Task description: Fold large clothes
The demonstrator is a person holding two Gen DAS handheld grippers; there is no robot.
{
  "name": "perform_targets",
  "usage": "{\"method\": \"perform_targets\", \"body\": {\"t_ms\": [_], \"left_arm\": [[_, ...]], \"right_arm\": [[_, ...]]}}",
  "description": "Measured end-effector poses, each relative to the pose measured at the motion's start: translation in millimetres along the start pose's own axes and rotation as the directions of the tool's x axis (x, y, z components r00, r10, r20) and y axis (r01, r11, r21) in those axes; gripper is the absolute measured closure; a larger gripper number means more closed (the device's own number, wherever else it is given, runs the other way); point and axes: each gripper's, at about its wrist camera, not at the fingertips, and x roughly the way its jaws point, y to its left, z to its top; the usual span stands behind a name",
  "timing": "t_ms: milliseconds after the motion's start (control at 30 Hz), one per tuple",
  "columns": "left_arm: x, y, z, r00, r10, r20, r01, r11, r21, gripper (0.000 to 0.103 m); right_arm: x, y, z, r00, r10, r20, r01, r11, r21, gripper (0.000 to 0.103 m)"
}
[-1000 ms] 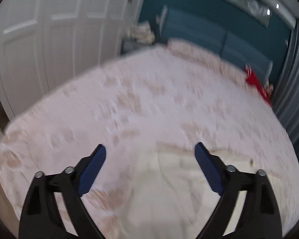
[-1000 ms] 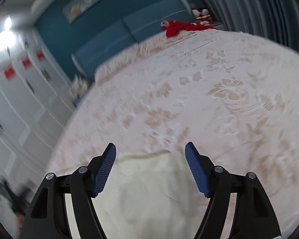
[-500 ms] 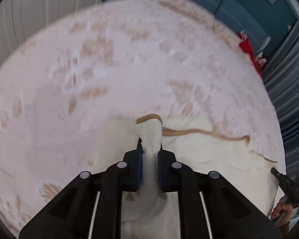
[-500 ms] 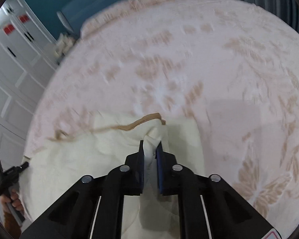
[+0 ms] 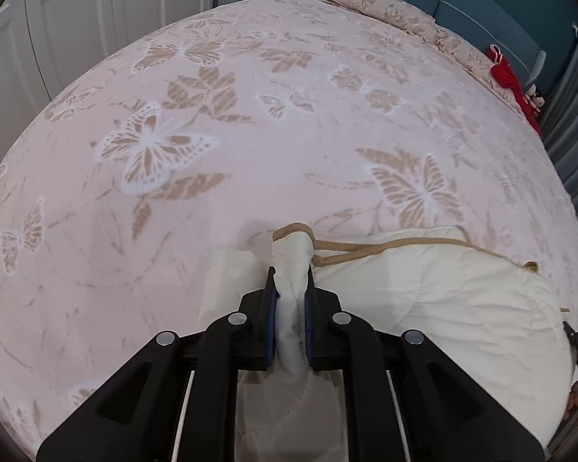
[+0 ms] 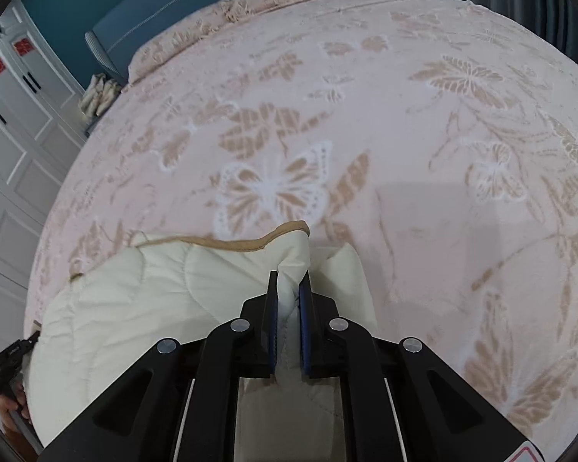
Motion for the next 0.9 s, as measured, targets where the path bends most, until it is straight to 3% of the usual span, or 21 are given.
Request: {"method": "perform_targets", "body": {"t_ms": [133,167,200,233,300,333,367,433,467,533,567,600,667,800,900], "left_arm": [[2.6,-5.5,-3.3,0.997,0.069,0.02,-0.069,0.997,0.038,0.077],[-4.5,-6.0,-2.2,0.995,0.091,0.03,-0.093,0.995,0.041,0.073],[-14.1,-6.1,0.2,0.991,0.127,0.049,-0.129,0.991,0.04,0.056],[-26.9,-6.4,2.3,0.983,0.169,0.075,-0.173,0.984,0.037,0.031],[-81.3,-9.5,3.5,0.937,0.254,0.24,-0.264,0.964,0.013,0.005],[-107.1,-14.6,3.1,0.912,0.253,0.321,-0.267,0.964,-0.003,0.005],[-121.7,-19.4,3.1,0.906,0.228,0.357,-0.243,0.97,-0.005,0.005],[-138.6,-38.2,7.4,0.918,0.154,0.365,-0.17,0.985,0.013,0.005],[-138.0,-51.6,9.3,0.932,0.107,0.345,-0.128,0.991,0.038,0.005],[-126.1,-82.9,7.6,0.954,0.02,0.298,-0.05,0.995,0.091,0.006],[-119.1,-94.1,5.7,0.959,0.006,0.282,-0.038,0.993,0.11,0.006],[-108.5,-108.9,2.3,0.965,-0.007,0.261,-0.032,0.989,0.144,0.009],[-81.6,-136.5,-7.3,0.979,-0.003,0.206,-0.043,0.974,0.221,0.022],[-26.6,-162.0,-28.2,0.996,0.029,0.09,-0.054,0.954,0.295,0.045],[-1.9,-158.4,-36.4,0.997,0.053,0.049,-0.065,0.956,0.288,0.053]], "right_arm": [[2.3,0.8,2.0,1.0,-0.011,-0.016,0.011,1.0,0.001,0.088],[-3.8,-0.1,4.7,0.999,-0.03,-0.015,0.03,1.0,0.008,0.078],[-15.7,0.0,8.2,0.997,-0.071,0.001,0.071,0.997,0.011,0.064],[-30.5,1.7,10.2,0.992,-0.12,0.039,0.119,0.993,0.012,0.057],[-71.4,11.4,11.1,0.963,-0.197,0.183,0.199,0.98,0.007,0.036],[-95.9,22.3,9.2,0.943,-0.202,0.264,0.213,0.977,-0.014,0.031],[-105.4,29.2,8.4,0.938,-0.186,0.291,0.204,0.979,-0.031,0.029],[-119.1,59.3,4.6,0.953,-0.08,0.293,0.113,0.989,-0.099,0.029],[-117.1,78.3,0.9,0.963,-0.022,0.27,0.061,0.989,-0.136,0.03],[-104.5,111.3,-7.6,0.977,0.064,0.203,-0.02,0.977,-0.211,0.037],[-92.1,133.2,-15.2,0.982,0.101,0.158,-0.058,0.964,-0.258,0.046],[-80.8,148.8,-21.3,0.985,0.116,0.124,-0.075,0.953,-0.293,0.057],[-55.8,173.3,-32.3,0.99,0.13,0.054,-0.104,0.934,-0.342,0.07],[-13.9,193.1,-40.8,0.995,0.098,-0.032,-0.103,0.917,-0.387,0.098],[10.8,193.5,-47.1,0.997,0.047,-0.061,-0.067,0.912,-0.405,0.103]]}}
